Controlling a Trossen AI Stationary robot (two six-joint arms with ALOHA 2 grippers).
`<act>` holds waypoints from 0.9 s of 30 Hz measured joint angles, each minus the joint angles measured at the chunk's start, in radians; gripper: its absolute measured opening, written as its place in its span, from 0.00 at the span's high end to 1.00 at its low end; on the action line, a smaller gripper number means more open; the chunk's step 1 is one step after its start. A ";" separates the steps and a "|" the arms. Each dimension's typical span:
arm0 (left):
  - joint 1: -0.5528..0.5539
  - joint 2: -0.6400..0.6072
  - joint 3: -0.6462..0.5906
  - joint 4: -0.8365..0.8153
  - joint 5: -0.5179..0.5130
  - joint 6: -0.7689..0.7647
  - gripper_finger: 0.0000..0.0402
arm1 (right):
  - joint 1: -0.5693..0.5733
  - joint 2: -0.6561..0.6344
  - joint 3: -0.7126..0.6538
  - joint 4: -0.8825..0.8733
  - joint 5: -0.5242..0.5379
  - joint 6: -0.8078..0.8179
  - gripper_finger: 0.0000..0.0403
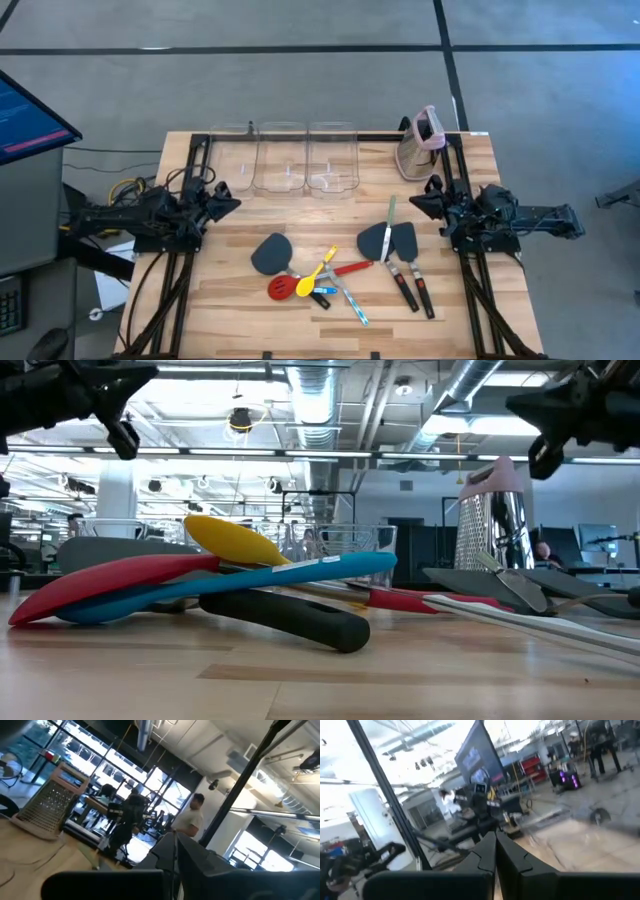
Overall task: Pick & Place Kitchen Items
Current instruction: Put the green knife into the left transparent bin
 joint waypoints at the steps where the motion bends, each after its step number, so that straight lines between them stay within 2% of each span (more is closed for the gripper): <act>1: 0.000 0.022 0.015 0.002 -0.001 0.000 0.99 | 0.000 0.001 0.007 -0.007 0.004 -0.005 0.99; 4: 0.000 0.118 0.067 0.001 -0.001 0.013 0.99 | 0.000 0.008 0.034 -0.003 0.019 -0.007 1.00; 8: 0.000 0.295 0.161 0.001 -0.006 0.108 0.99 | 0.000 0.052 0.069 -0.011 0.032 -0.016 1.00; 16: 0.000 0.578 0.355 0.000 -0.008 0.294 0.99 | 0.001 0.229 0.169 -0.017 0.064 -0.016 1.00; 20: 0.000 0.626 0.409 0.001 -0.008 0.366 0.99 | 0.001 0.329 0.244 -0.054 0.126 -0.016 1.00; 27: 0.000 0.599 0.415 -0.004 -0.024 0.366 0.99 | 0.002 0.471 0.425 -0.261 0.213 0.048 1.00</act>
